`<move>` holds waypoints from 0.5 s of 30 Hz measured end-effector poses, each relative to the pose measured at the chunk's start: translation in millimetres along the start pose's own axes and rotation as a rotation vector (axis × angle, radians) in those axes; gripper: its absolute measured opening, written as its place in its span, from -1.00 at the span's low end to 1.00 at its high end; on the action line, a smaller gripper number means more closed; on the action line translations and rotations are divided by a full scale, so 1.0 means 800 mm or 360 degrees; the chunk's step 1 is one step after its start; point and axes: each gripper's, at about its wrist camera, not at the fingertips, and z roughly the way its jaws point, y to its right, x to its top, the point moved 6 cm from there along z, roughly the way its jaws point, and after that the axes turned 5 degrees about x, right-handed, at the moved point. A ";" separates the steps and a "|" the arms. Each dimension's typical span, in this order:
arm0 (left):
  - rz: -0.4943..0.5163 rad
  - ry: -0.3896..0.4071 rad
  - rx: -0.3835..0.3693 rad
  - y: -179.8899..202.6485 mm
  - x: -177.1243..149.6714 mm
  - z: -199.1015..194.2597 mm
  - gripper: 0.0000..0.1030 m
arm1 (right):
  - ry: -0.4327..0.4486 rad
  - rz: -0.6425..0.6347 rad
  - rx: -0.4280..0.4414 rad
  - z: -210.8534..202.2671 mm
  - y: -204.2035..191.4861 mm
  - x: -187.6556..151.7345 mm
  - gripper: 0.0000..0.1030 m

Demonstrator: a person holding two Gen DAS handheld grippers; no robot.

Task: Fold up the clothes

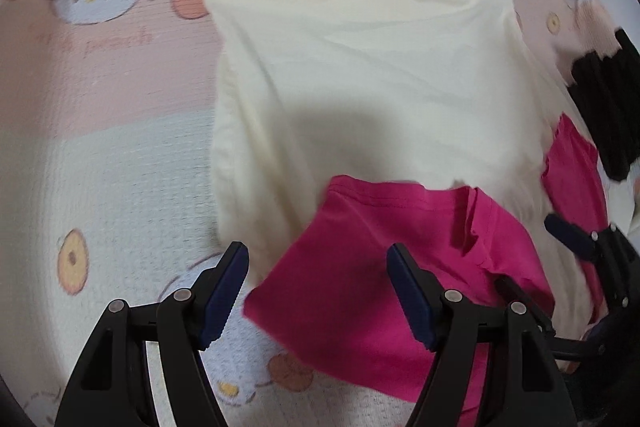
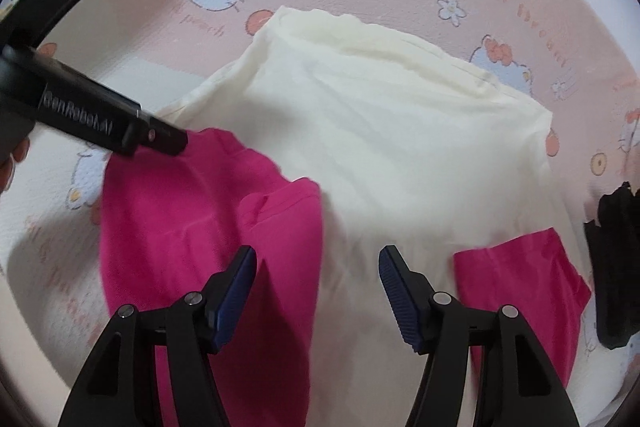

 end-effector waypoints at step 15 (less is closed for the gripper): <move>-0.0083 0.0055 0.0156 -0.026 -0.015 0.008 -0.25 | 0.0075 0.0039 -0.0060 0.008 0.002 0.005 -0.83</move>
